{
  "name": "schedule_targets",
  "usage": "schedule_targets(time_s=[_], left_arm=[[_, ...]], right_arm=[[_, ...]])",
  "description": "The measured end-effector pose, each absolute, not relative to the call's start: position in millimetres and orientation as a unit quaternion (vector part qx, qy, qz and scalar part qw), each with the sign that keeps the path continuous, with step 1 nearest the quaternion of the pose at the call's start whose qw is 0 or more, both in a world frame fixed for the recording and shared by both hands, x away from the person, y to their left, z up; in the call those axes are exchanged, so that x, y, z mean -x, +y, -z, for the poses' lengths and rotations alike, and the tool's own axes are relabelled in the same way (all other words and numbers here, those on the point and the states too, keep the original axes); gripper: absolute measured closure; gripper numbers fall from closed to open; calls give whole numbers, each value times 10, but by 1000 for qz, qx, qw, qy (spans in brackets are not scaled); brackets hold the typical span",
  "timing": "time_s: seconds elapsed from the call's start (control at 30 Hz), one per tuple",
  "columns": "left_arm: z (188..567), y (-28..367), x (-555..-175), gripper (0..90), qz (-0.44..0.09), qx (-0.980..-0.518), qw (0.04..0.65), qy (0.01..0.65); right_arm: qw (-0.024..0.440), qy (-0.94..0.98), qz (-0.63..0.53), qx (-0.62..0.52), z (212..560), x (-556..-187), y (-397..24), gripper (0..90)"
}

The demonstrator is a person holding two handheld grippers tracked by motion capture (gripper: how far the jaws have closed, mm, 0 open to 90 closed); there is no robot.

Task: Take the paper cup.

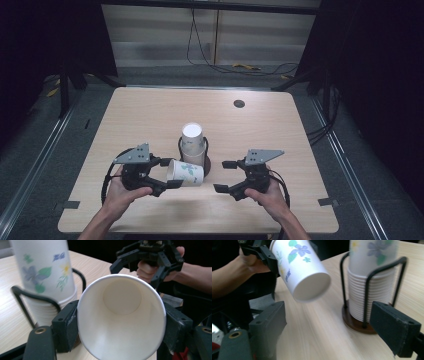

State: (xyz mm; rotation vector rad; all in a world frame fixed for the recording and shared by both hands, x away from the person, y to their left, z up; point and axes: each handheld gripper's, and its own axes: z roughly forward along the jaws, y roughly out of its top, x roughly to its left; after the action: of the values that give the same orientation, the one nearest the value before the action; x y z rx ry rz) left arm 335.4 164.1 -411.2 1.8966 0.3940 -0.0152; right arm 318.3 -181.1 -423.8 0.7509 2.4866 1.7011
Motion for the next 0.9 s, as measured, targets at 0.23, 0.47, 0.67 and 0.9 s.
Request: schedule_targets(time_s=[0.23, 0.47, 0.67, 0.9], left_arm=[[4130, 1836, -3375, 261, 5, -802, 563, 197], [4126, 1944, -3393, 260, -17, -808, 547, 220], [4115, 2120, -3453, 262, -37, -807, 533, 252], [4104, 2290, -3539, 262, -50, -802, 524, 284]], right_arm=[[39, 789, -547, -276, 4296, -3163, -1979, 134], [54, 784, -542, -298, 4352, -3180, -2037, 136], [64, 778, -543, -310, 4327, -3192, -2088, 137], [65, 779, -541, -311, 4345, -3197, -2103, 139]])
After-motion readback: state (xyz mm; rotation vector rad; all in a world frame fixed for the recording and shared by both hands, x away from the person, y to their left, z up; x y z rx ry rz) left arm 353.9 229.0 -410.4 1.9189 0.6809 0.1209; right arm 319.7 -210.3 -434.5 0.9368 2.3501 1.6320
